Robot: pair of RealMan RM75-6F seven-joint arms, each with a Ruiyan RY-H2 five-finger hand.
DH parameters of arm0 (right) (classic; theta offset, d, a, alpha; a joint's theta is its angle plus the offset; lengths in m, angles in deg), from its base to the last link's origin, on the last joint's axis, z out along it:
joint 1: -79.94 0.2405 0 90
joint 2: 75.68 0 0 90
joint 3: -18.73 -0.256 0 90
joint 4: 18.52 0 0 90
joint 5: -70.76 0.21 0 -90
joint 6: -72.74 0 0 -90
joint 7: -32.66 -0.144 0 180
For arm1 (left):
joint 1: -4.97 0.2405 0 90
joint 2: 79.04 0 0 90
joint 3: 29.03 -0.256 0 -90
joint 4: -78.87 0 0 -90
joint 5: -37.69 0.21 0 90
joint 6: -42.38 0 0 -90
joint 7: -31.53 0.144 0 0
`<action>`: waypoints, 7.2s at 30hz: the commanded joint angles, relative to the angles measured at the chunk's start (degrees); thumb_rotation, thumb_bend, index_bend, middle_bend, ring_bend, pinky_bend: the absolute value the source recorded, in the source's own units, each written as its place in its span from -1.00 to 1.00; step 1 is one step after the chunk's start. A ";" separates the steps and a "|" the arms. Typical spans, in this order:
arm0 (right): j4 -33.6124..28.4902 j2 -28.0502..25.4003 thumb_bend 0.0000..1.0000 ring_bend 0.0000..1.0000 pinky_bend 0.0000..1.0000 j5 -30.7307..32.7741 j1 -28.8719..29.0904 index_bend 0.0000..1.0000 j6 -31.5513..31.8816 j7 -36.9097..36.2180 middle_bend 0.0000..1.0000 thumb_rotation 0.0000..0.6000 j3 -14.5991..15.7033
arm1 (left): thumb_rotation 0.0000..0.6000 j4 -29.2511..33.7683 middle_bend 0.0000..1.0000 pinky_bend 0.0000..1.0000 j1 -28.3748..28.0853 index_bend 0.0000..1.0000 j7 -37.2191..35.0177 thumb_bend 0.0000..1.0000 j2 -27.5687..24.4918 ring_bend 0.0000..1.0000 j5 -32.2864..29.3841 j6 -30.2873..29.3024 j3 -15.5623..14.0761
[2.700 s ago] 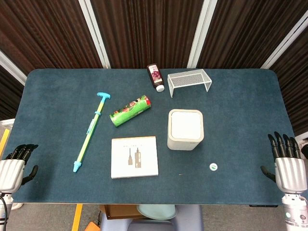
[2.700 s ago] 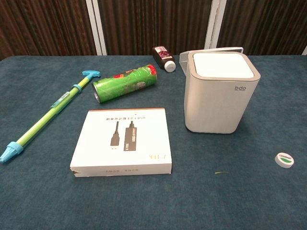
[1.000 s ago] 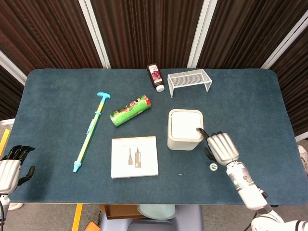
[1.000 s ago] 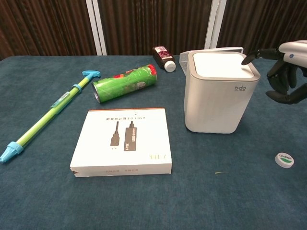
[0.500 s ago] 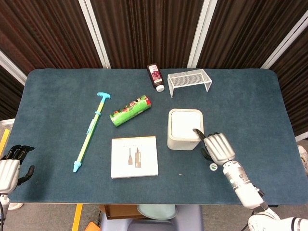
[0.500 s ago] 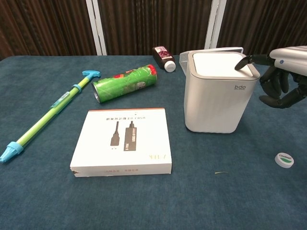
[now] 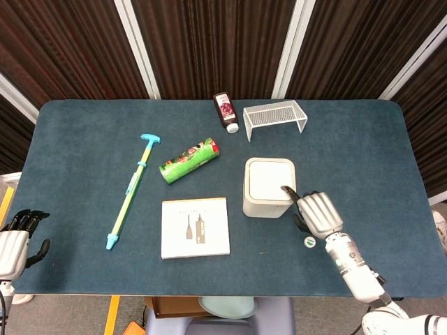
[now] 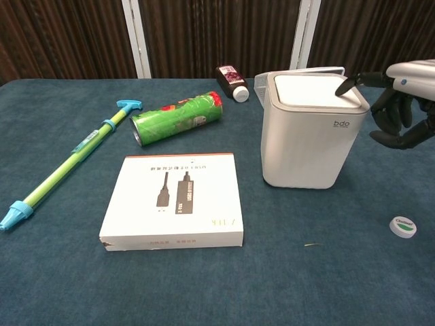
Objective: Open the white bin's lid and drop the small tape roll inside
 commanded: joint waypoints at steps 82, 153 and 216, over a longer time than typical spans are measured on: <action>34.75 9.72 -0.49 -0.87 -0.80 -20.70 -6.35 0.19 -3.36 -34.18 -0.72 1.00 10.03 | 1.00 -0.13 -0.51 -0.07 -0.01 -0.32 -1.58 -0.24 -0.03 -0.67 0.91 -0.33 -0.27; 18.04 -2.83 -0.21 -0.87 -0.80 -27.29 -10.08 0.46 17.67 -28.21 -0.62 1.00 6.85 | 1.00 -0.13 -0.51 -0.06 0.15 -0.31 -2.41 -0.24 -0.25 -0.67 1.15 -0.56 -0.31; 13.51 -2.56 -0.75 -0.98 -0.85 -19.63 -17.36 -0.50 25.77 -6.55 -0.76 1.00 6.65 | 1.00 0.31 -0.51 -0.06 0.33 -0.28 -1.44 -0.24 -0.30 -0.66 1.93 -1.19 -0.53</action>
